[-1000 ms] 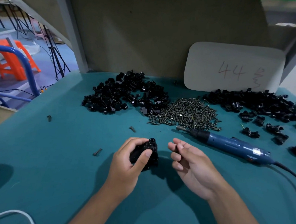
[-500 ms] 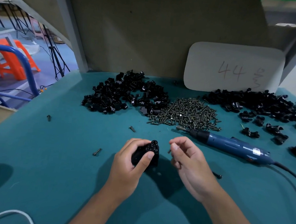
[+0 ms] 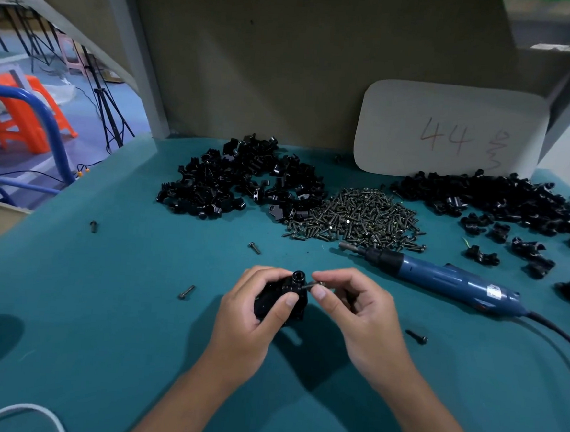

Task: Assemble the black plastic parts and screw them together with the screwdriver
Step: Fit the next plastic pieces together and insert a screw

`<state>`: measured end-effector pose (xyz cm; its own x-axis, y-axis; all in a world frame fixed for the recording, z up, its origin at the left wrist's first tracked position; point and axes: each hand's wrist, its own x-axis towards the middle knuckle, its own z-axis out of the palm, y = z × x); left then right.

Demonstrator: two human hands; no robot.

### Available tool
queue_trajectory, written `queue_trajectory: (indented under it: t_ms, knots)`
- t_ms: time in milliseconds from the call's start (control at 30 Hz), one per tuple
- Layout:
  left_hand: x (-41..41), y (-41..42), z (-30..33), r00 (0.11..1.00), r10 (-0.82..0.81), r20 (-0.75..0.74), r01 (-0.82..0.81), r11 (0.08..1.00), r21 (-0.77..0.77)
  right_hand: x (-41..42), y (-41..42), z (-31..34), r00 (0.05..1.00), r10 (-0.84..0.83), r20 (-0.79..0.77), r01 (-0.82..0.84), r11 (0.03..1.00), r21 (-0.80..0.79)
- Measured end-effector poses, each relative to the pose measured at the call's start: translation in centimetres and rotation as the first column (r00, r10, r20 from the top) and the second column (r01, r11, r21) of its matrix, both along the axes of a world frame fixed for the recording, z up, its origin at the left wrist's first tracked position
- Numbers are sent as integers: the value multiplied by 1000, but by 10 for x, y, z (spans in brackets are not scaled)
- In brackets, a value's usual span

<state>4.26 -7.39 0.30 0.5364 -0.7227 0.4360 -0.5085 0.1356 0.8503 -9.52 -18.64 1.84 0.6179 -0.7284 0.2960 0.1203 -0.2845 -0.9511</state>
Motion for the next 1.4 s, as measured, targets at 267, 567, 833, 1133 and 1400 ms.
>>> queue_trajectory:
  t_ms: [267,567,833,1133,1400]
  knots:
    - [0,0,0,1000,9,-1,-9,1000,-5,2,-1,-7,1000,-12,-27,12,1000,-18]
    - [1,0,-1,1000,12,-12,-12,1000,2,2,2,-6,999,-35,12,35,999,-10]
    - [0,0,1,1000,11,-17,-11,1000,-1,0,1,-8,998,-58,-19,56,995,-87]
    - [0,-1,0,1000,15,3,-15,1000,-7,-1,3,0,999,-25,-40,18,985,-174]
    - [-1,-1,0,1000,25,1,-25,1000,0,-3,2,-3,989,-122,-80,98,963,-253]
